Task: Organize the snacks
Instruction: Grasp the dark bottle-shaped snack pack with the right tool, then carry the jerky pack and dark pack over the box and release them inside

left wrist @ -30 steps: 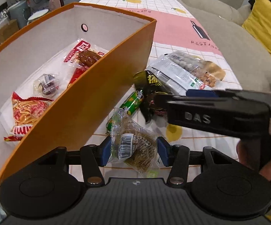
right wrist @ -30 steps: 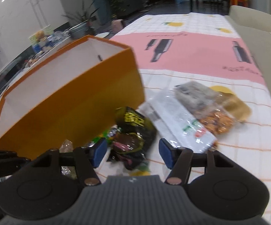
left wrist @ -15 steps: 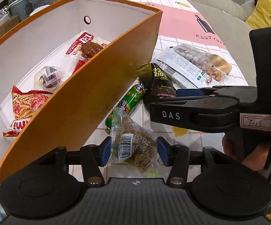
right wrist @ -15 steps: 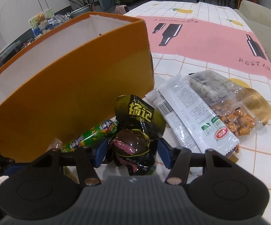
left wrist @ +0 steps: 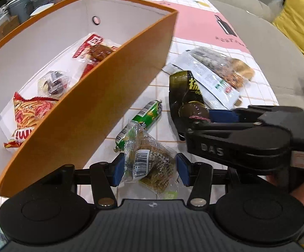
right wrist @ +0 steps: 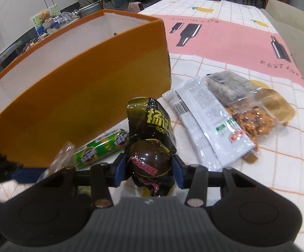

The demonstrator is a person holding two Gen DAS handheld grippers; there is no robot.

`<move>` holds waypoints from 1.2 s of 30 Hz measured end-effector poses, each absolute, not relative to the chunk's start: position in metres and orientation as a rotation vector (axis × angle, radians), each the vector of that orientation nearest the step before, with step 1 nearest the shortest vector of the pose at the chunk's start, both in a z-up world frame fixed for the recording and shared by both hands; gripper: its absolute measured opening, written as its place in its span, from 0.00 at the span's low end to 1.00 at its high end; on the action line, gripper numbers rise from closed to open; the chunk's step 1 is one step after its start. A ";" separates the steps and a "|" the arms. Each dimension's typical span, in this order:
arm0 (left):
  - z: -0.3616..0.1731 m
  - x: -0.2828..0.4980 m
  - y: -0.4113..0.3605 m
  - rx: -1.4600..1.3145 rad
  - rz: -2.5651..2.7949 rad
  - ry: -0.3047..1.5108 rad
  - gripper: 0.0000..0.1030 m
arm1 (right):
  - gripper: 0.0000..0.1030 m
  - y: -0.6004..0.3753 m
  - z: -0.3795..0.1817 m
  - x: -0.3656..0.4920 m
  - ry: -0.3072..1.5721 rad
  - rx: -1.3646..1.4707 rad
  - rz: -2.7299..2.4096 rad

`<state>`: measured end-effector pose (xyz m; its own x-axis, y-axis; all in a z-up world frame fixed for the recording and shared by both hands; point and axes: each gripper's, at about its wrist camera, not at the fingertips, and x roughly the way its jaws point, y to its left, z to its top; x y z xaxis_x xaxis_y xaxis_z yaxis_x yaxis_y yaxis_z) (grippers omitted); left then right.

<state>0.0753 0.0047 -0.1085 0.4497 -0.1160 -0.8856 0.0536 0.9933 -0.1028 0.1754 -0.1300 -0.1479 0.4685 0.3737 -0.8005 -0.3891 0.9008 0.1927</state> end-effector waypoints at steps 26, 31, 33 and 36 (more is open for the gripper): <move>0.016 0.069 0.066 -0.197 -0.066 0.778 0.56 | 0.43 -0.137 0.004 0.129 0.656 0.006 0.491; 0.023 0.091 0.094 -0.194 -0.019 0.782 0.56 | 0.43 -0.101 0.018 0.147 0.627 -0.049 0.573; 0.022 0.100 0.104 -0.196 0.009 0.795 0.56 | 0.43 -0.086 0.021 0.154 0.622 -0.079 0.598; 0.015 0.115 0.119 -0.193 0.049 0.827 0.56 | 0.43 -0.066 0.017 0.173 0.658 -0.106 0.610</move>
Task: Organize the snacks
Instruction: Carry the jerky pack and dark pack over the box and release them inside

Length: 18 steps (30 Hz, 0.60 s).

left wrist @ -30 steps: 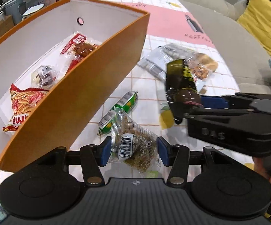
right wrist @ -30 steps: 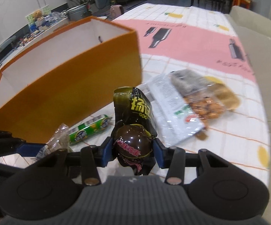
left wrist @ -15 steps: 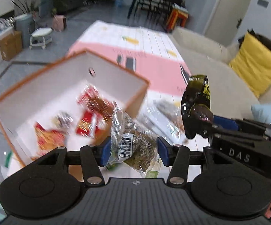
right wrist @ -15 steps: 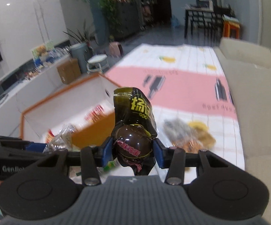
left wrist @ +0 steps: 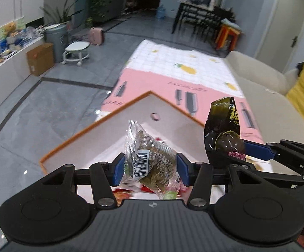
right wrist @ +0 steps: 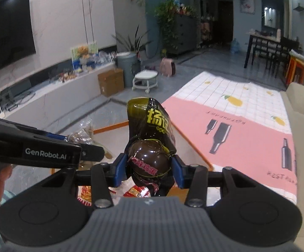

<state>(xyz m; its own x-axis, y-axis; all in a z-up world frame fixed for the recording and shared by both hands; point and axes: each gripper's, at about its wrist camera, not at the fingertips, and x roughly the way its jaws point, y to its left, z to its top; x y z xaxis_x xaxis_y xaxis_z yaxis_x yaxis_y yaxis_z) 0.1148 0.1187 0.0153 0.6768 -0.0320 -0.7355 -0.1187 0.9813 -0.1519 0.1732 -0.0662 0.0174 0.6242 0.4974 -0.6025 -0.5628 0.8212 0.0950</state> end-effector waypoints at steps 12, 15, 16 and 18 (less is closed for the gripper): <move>-0.041 0.155 0.146 -0.112 0.114 1.024 0.56 | 0.43 -0.006 -0.049 0.245 0.837 -0.351 0.581; -0.054 0.161 0.145 -0.080 0.116 1.069 0.56 | 0.43 0.003 -0.063 0.253 0.860 -0.395 0.590; -0.058 0.163 0.145 -0.072 0.115 1.083 0.57 | 0.43 0.005 -0.066 0.255 0.866 -0.405 0.593; -0.064 0.166 0.146 -0.059 0.117 1.108 0.57 | 0.43 0.011 -0.071 0.259 0.874 -0.435 0.591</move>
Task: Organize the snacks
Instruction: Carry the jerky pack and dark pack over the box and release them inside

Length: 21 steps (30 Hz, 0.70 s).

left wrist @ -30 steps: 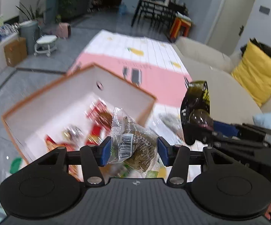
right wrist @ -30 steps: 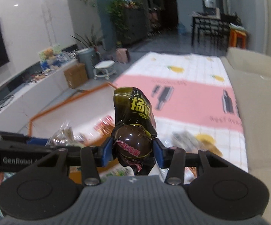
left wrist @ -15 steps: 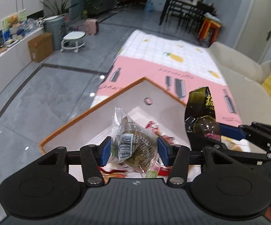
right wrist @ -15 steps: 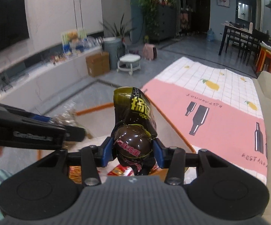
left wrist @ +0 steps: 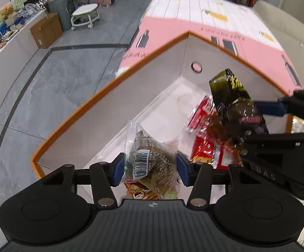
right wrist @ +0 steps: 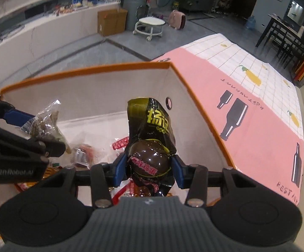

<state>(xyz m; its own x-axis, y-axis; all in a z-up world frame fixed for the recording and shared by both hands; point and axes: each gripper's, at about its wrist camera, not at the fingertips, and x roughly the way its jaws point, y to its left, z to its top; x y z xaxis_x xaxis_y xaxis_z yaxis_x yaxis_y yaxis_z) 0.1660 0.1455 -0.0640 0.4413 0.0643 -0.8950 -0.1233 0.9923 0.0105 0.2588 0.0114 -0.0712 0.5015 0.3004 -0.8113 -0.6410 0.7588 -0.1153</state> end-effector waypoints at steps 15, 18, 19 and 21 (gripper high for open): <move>-0.088 0.182 0.149 -0.022 0.142 1.174 0.66 | 0.47 0.030 -0.096 0.274 0.926 -0.550 0.592; -0.085 0.183 0.147 -0.008 0.147 1.158 0.72 | 0.46 0.028 -0.094 0.273 0.921 -0.550 0.592; -0.084 0.182 0.147 -0.001 0.147 1.150 0.72 | 0.47 0.027 -0.094 0.274 0.917 -0.546 0.594; -0.081 0.183 0.145 0.011 0.153 1.142 0.73 | 0.50 0.025 -0.091 0.273 0.906 -0.536 0.590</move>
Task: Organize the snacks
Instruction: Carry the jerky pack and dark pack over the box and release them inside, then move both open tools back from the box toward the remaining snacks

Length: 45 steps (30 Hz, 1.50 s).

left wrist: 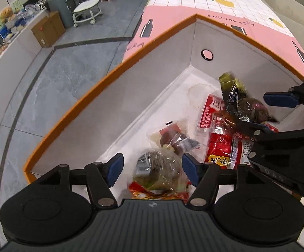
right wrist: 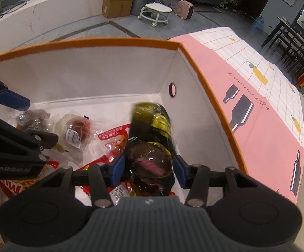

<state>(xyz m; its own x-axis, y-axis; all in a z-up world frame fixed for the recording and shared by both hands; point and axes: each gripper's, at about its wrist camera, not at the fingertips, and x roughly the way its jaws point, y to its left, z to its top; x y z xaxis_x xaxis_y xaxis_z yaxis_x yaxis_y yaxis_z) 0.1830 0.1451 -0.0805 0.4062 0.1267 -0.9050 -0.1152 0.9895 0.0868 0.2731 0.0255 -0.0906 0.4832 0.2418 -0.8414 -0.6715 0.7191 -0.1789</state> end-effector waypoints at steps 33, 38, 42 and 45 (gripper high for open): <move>0.017 0.088 0.049 0.057 0.015 0.718 0.80 | 0.91 -0.115 0.002 0.147 0.654 -0.179 0.418; 0.002 0.079 0.023 0.035 -0.068 0.730 0.80 | 0.91 -0.147 -0.010 0.120 0.668 -0.149 0.375; -0.013 0.074 0.007 0.046 -0.109 0.749 0.80 | 0.91 -0.169 -0.024 0.105 0.689 -0.140 0.350; -0.027 0.073 -0.003 0.055 -0.140 0.771 0.80 | 0.91 -0.179 -0.036 0.093 0.706 -0.143 0.356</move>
<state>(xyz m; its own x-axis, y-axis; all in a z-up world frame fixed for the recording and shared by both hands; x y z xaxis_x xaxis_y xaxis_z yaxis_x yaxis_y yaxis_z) 0.0734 -0.0031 -0.0269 0.7082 -0.1062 -0.6979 0.1463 0.9892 -0.0022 0.0934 -0.1794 -0.0364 0.7038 0.2716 -0.6564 -0.3671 0.9301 -0.0088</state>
